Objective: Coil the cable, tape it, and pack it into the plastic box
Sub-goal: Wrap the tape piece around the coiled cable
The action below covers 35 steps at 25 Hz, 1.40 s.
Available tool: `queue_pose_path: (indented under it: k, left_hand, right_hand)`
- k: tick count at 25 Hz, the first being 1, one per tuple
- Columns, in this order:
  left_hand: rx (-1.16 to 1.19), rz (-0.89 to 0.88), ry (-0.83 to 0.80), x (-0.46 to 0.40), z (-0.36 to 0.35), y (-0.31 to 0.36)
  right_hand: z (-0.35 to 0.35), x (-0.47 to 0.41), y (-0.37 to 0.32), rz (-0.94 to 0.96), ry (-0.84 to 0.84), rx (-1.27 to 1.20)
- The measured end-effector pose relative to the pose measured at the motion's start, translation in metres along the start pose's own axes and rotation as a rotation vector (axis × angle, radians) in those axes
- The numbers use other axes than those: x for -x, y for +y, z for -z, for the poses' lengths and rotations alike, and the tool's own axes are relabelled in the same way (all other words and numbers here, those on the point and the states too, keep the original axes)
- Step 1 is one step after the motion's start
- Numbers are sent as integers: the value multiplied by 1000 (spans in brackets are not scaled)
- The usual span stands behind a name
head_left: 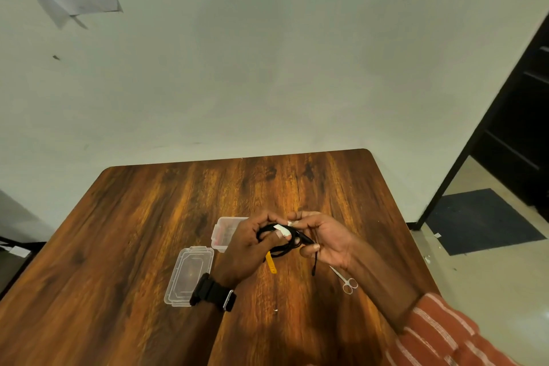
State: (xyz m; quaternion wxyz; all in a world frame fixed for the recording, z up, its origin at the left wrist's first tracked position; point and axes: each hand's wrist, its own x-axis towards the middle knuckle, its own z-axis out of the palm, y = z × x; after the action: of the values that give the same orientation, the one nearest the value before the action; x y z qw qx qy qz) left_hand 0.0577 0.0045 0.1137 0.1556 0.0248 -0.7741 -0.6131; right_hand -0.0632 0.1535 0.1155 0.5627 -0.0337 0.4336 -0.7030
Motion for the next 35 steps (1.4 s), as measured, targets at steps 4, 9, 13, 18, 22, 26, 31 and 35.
queue_pose_path:
  k: [4, 9, 13, 18, 22, 26, 31, 35]
  left_hand:
    - [-104, -22, 59, 2, 2, -6]
    - [-188, -29, 138, 6, 3, -14]
    - [-185, 57, 238, 8, -1, -13]
    - [-29, 408, 283, -2, 3, -2]
    - [373, 727, 246, -4, 9, 3]
    - [567, 757, 270, 2, 16, -9]
    - [387, 639, 259, 10, 14, -30]
    - [444, 556, 388, 14, 20, -50]
  right_hand:
    - [-5, 0, 1, 36, 81, 39]
    - [-18, -1, 12, 215, 177, 190]
    - [-18, -6, 18, 355, 168, 396]
    - [-12, -9, 17, 440, -13, 704]
    - [-9, -16, 16, 429, -46, 671]
    - [-9, -29, 17, 325, 95, 653]
    - [-1, -52, 14, 163, 340, 681]
    - [-9, -79, 21, 127, 351, 466]
